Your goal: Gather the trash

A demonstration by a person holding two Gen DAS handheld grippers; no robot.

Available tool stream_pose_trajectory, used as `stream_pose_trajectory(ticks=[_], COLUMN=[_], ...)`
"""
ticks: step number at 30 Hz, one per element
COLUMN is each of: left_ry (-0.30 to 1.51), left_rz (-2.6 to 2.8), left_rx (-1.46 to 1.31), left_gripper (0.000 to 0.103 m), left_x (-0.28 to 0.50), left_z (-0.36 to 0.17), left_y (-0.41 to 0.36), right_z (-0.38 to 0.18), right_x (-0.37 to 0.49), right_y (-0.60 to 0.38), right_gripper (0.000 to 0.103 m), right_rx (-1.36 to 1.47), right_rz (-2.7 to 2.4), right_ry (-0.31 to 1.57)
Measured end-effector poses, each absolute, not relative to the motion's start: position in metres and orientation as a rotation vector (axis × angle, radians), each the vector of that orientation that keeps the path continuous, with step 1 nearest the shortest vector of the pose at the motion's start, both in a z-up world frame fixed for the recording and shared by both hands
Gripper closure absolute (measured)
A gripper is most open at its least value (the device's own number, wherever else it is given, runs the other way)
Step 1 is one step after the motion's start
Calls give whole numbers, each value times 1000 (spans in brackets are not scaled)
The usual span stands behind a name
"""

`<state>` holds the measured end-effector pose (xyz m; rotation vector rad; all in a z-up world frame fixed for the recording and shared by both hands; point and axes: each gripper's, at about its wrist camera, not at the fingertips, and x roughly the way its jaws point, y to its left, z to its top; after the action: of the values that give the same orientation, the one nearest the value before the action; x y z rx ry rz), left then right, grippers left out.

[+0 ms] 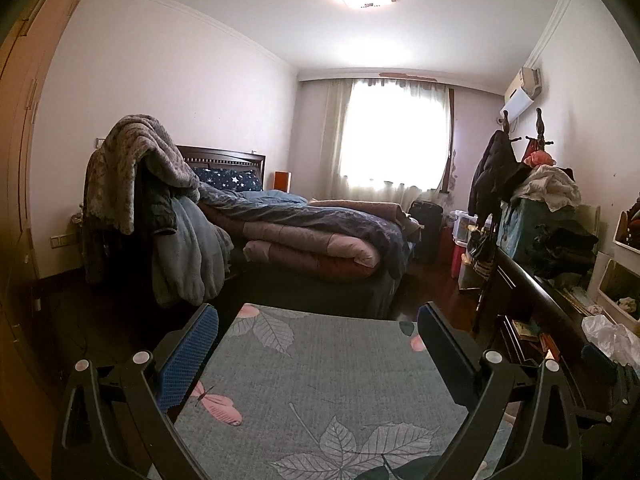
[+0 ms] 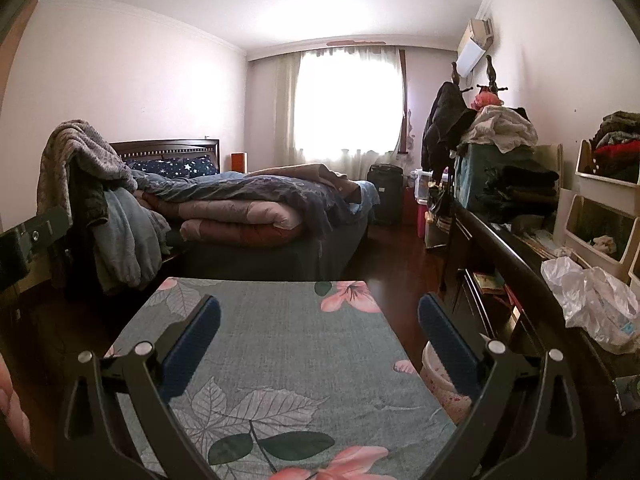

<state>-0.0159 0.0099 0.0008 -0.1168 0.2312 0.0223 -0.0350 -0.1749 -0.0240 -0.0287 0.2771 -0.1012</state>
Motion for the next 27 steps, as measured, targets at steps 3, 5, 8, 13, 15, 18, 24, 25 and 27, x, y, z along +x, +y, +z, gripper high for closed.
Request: stream_pose_trajectory(ticks=[3, 5, 8, 13, 15, 18, 24, 25, 27], left_ry=[228, 226, 223, 223, 222, 221, 221, 221, 220], left_rz=[26, 31, 31, 31, 32, 32, 34, 33, 34], left_rx=[-115, -111, -114, -114, -114, -115, -115, -115, -113], left_gripper=[4, 4, 4, 4, 4, 4, 4, 4, 4], left_x=[-17, -17, -20, -20, -20, -20, -21, -22, -22], left_z=[1, 2, 3, 3, 3, 3, 3, 3, 3], left_y=[9, 9, 8, 8, 8, 8, 10, 11, 10], right_z=[-23, -23, -24, -24, -24, -23, -22, -21, -22], right_x=[-37, -38, -39, -40, -39, -40, -40, -40, -41], right_y=[-172, -170, -168, -167, -167, -165, -166, -166, -167], right_gripper=[3, 3, 3, 3, 3, 3, 3, 3, 3], right_rx=[-39, -41, -48, -56, -56, -59, -54, -54, -53], right_rz=[-99, -96, -95, -92, -95, -99, -106, -107, -110], right_ry=[271, 269, 265, 266, 266, 262, 261, 260, 261])
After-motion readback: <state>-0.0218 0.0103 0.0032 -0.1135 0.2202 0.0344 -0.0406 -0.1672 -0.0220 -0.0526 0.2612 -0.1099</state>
